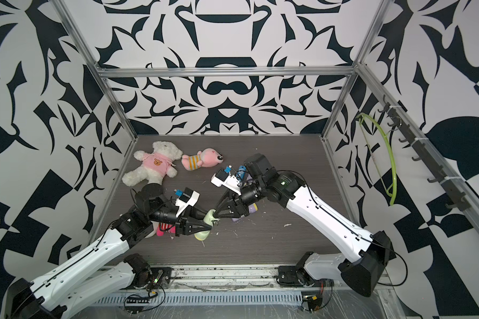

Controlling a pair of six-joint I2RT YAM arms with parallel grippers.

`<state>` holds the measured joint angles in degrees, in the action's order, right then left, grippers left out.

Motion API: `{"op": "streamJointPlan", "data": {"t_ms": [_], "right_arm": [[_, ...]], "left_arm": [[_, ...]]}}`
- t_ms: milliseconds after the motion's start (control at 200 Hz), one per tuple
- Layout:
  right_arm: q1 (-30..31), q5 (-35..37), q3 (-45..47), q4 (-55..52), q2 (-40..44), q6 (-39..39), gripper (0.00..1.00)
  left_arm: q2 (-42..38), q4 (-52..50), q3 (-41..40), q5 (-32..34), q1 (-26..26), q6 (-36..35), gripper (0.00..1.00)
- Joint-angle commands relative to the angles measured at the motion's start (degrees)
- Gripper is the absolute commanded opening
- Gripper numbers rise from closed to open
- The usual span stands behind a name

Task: Close the plug at the bottom of the flashlight
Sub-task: Close the plug of the flashlight.

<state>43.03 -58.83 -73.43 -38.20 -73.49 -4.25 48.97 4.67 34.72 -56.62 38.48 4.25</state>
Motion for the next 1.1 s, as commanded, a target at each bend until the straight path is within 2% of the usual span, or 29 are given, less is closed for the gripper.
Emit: {"op": "streamJointPlan", "data": {"t_ms": [0, 370, 1095], "right_arm": [[2.1, -1.9, 0.4, 2.5, 0.0, 0.3, 0.36], [2.2, -1.5, 1.2, 2.8, 0.3, -0.3, 0.33], [2.4, -1.0, 2.0, 1.4, 1.5, -1.5, 0.35]], "left_arm": [[-0.2, 1.0, 2.4, 1.5, -0.3, 0.2, 0.03], [-0.3, 1.5, 2.8, 0.6, -0.5, 0.8, 0.03], [-0.2, 2.3, 2.6, 0.1, -1.4, 1.8, 0.03]]}}
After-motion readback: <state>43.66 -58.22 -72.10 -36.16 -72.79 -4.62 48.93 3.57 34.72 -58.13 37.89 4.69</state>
